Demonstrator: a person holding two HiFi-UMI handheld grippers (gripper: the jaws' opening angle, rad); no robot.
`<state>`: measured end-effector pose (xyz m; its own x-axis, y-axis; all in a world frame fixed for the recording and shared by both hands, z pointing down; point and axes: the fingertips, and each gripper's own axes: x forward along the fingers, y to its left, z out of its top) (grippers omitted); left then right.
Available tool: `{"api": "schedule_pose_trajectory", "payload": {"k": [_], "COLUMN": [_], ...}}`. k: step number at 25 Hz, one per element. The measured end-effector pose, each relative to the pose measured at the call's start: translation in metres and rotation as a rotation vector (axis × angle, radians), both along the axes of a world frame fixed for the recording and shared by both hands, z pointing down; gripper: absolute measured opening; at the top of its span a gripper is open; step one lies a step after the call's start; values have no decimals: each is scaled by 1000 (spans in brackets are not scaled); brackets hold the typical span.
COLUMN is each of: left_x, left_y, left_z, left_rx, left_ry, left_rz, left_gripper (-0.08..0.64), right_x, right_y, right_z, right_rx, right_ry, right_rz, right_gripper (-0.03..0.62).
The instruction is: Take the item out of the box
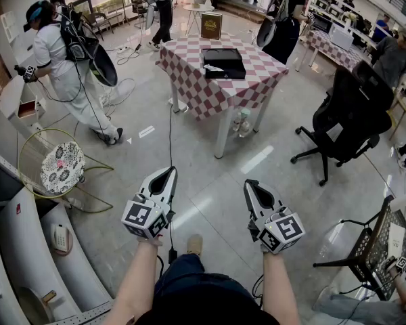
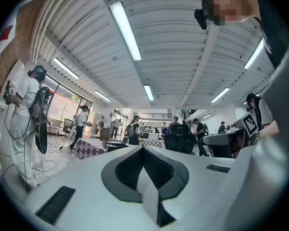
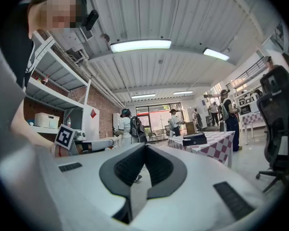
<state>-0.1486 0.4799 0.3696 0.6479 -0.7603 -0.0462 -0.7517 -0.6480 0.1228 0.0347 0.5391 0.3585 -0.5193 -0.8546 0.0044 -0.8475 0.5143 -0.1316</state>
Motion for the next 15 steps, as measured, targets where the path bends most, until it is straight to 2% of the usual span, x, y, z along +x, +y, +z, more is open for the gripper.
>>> {"api": "schedule_pose_trajectory", "payload": {"k": [4,15], "left_x": [-3,1], "left_y": [-46,-143], "left_z": [7,14], "left_rx": [-3,-12], "left_ry": [-2,-20], "left_rz": [-17,36], "left_gripper": [0,0], "right_x": [-2,-6], "right_y": [-44,-138], "right_z": [5,16], "right_rx": [-5,-26], "right_ry": [5,-5], "right_rz": [1,54], "right_gripper": [2,2]}}
